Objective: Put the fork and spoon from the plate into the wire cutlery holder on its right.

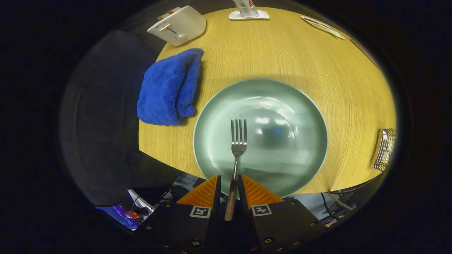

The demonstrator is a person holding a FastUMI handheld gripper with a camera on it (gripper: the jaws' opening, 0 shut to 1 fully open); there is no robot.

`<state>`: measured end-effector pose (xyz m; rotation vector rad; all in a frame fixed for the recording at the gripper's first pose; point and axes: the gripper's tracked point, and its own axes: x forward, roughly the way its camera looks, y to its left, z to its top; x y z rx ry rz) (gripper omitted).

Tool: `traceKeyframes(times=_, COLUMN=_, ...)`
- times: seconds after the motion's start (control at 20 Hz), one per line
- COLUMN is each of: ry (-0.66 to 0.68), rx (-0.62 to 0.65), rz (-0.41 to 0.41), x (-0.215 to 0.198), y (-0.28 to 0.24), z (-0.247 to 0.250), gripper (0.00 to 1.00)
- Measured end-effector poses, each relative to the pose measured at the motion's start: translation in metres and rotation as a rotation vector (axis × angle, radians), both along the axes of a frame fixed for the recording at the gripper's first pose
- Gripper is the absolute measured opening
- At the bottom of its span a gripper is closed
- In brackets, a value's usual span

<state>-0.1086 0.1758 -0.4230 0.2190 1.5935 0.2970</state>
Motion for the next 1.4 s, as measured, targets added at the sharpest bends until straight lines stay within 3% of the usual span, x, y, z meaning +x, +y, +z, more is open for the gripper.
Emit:
traceKeyframes(times=0.45, ry=0.046, rx=-0.03, rz=0.032, x=-0.006, y=-0.002, z=-0.02, gripper=0.28)
traceKeyframes(times=1.0, ry=0.098, rx=-0.021, rz=0.013, x=0.0, y=-0.01, z=-0.025, gripper=0.27)
traceKeyframes(times=1.1, ry=0.114, rx=-0.031, rz=0.001, x=-0.005, y=-0.005, z=-0.034, gripper=0.05)
traceKeyframes(times=1.4, ry=0.112, rx=-0.028, rz=0.023, x=-0.005, y=-0.008, z=-0.032, gripper=0.05)
